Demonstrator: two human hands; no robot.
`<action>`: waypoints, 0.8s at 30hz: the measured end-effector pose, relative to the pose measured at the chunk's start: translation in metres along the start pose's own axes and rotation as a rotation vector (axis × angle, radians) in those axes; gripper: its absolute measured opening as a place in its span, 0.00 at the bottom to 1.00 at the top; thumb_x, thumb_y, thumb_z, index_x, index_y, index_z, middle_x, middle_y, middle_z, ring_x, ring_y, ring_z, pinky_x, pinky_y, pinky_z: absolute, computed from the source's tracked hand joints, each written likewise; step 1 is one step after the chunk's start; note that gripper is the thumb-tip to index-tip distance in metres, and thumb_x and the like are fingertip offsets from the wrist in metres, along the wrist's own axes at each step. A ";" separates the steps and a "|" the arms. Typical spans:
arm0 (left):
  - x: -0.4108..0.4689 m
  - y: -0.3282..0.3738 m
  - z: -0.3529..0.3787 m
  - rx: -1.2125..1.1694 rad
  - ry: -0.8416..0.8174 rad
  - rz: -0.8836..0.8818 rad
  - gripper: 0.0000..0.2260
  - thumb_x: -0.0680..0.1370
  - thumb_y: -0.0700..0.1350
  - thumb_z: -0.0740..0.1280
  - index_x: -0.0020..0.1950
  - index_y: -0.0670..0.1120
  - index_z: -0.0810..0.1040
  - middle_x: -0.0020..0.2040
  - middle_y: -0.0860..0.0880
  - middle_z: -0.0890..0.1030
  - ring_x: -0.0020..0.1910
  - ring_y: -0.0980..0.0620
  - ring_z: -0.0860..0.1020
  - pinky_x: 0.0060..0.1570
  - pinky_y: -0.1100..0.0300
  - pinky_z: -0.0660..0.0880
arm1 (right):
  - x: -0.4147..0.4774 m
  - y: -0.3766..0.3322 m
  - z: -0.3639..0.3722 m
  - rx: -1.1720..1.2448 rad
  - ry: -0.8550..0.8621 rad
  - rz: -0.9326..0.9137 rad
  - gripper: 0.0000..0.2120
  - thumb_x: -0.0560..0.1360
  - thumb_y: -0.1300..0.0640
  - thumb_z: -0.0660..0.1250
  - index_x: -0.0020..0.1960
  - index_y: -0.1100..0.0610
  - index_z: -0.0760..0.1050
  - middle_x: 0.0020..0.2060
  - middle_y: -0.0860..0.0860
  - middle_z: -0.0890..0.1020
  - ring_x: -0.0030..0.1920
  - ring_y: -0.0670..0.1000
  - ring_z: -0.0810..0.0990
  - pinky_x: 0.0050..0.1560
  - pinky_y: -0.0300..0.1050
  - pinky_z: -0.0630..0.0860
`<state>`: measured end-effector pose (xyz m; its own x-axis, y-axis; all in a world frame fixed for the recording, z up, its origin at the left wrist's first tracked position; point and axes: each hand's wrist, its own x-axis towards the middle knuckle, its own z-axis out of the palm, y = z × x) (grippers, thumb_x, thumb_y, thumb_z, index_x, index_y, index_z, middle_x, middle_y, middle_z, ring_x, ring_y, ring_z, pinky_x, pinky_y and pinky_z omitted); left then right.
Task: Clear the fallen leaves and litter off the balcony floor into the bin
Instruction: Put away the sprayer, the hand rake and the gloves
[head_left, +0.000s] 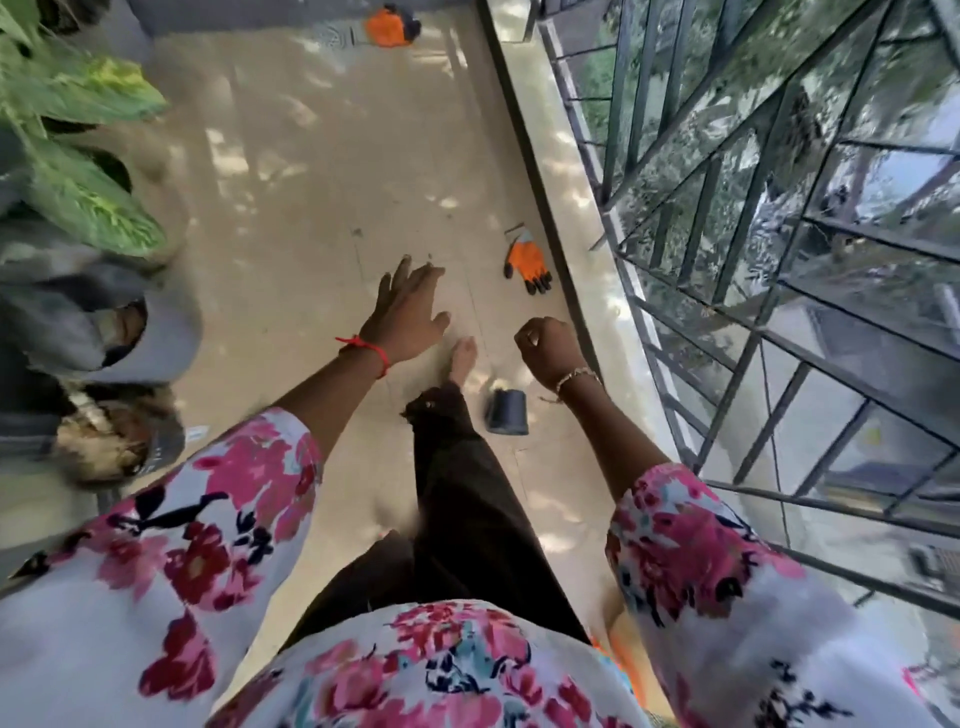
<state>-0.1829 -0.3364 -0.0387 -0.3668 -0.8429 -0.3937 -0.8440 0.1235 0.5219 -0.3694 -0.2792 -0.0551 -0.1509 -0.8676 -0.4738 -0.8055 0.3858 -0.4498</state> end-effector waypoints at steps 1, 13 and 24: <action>0.015 0.001 -0.002 0.011 -0.017 0.001 0.25 0.79 0.43 0.61 0.74 0.42 0.58 0.75 0.44 0.59 0.77 0.45 0.46 0.74 0.50 0.44 | 0.013 0.002 -0.002 0.008 -0.008 0.013 0.09 0.76 0.61 0.59 0.40 0.61 0.75 0.48 0.66 0.79 0.52 0.62 0.76 0.43 0.46 0.67; 0.234 0.007 0.000 0.084 -0.218 0.012 0.21 0.79 0.43 0.60 0.72 0.43 0.61 0.73 0.43 0.63 0.76 0.44 0.50 0.74 0.50 0.47 | 0.223 0.012 -0.003 0.197 -0.082 0.243 0.12 0.77 0.62 0.59 0.48 0.70 0.77 0.50 0.67 0.79 0.53 0.63 0.76 0.48 0.47 0.69; 0.461 -0.085 0.178 0.053 -0.484 0.016 0.22 0.79 0.44 0.62 0.71 0.40 0.62 0.69 0.40 0.67 0.70 0.42 0.63 0.66 0.52 0.63 | 0.429 0.144 0.137 0.146 -0.095 0.480 0.18 0.79 0.56 0.58 0.65 0.65 0.66 0.65 0.63 0.66 0.65 0.61 0.65 0.62 0.49 0.63</action>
<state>-0.3499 -0.6423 -0.3997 -0.5090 -0.5016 -0.6995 -0.8511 0.1718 0.4961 -0.4716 -0.5527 -0.4274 -0.4260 -0.5524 -0.7165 -0.5691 0.7793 -0.2625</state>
